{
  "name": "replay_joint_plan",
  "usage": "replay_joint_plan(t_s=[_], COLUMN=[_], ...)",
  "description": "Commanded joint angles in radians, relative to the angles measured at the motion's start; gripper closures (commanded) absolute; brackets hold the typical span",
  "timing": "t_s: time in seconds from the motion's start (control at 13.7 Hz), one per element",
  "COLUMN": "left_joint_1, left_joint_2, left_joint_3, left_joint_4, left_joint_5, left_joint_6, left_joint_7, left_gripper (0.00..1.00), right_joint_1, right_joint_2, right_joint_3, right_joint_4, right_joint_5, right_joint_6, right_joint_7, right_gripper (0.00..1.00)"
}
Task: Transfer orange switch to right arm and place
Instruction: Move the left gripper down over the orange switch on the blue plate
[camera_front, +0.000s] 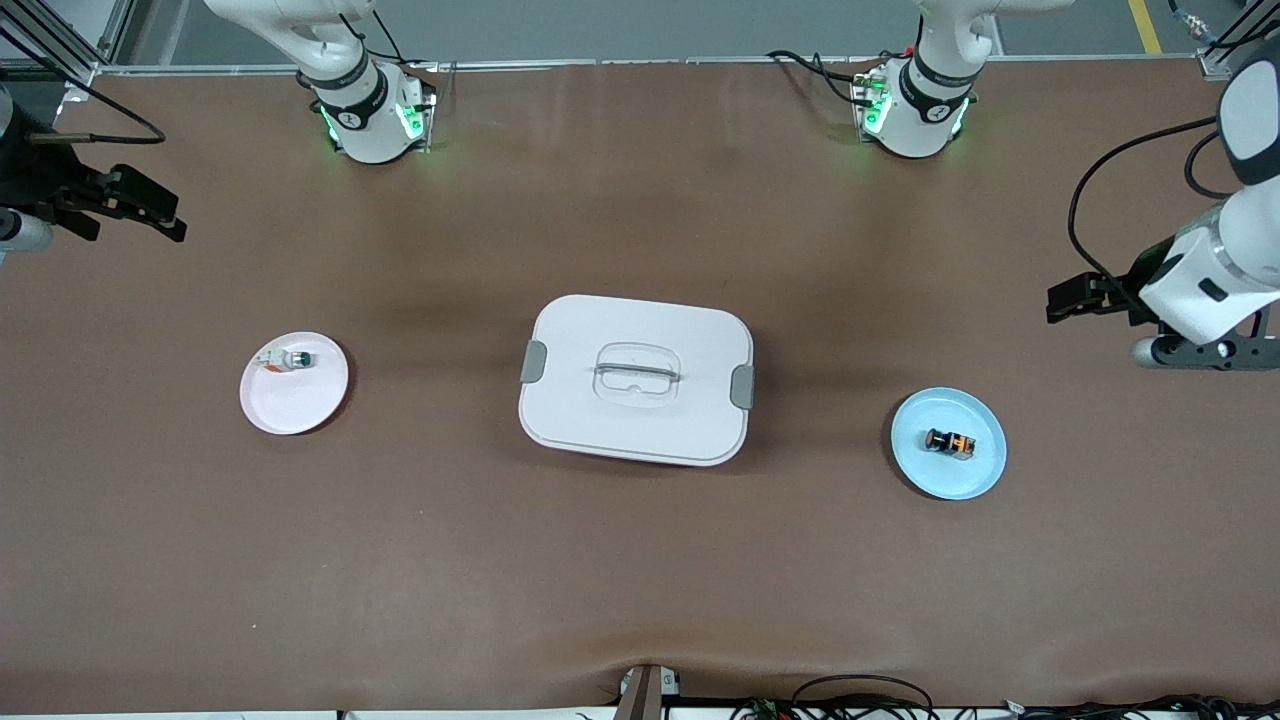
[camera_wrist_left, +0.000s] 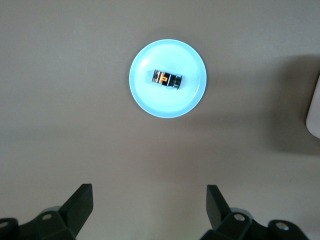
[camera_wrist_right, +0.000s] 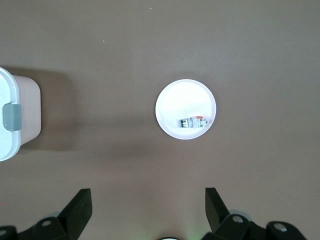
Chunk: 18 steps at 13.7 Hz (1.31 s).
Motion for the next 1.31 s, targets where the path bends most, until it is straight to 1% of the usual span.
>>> replay_joint_plan(t_s=[0.0, 0.29, 0.51, 0.65, 0.87, 1.02, 1.24], left_joint_1=[-0.003, -0.003, 0.0, -0.001, -0.004, -0.004, -0.006], left_joint_2=[0.01, 0.041, 0.054, 0.074, 0.11, 0.143, 0.186], left_joint_3=[-0.002, -0.002, -0.002, -0.002, -0.004, -0.004, -0.004], left_joint_4=[-0.036, -0.076, -0.104, -0.116, -0.118, -0.119, -0.119], left_joint_5=[-0.001, 0.007, 0.011, 0.011, 0.011, 0.011, 0.011], left_joint_6=[0.055, 0.13, 0.177, 0.208, 0.253, 0.286, 0.341], left_joint_7=[0.054, 0.068, 0.135, 0.149, 0.155, 0.227, 0.238], left_gripper=[0.0, 0.0, 0.0, 0.0, 0.0, 0.0, 0.0], right_joint_1=[-0.013, -0.029, -0.021, -0.027, -0.024, -0.024, -0.023], right_joint_2=[0.002, 0.001, 0.001, 0.001, 0.001, 0.001, 0.001], right_joint_3=[0.002, 0.003, 0.005, 0.005, 0.005, 0.005, 0.005], right_joint_4=[0.022, 0.017, 0.014, 0.013, 0.005, 0.005, 0.003], right_joint_5=[-0.01, 0.004, 0.013, 0.03, 0.03, 0.027, 0.02], right_joint_6=[-0.014, -0.008, -0.003, 0.006, 0.02, 0.023, 0.023], right_joint_7=[0.007, 0.014, 0.109, 0.107, 0.093, 0.091, 0.064], right_gripper=[0.0, 0.0, 0.0, 0.0, 0.0, 0.0, 0.0])
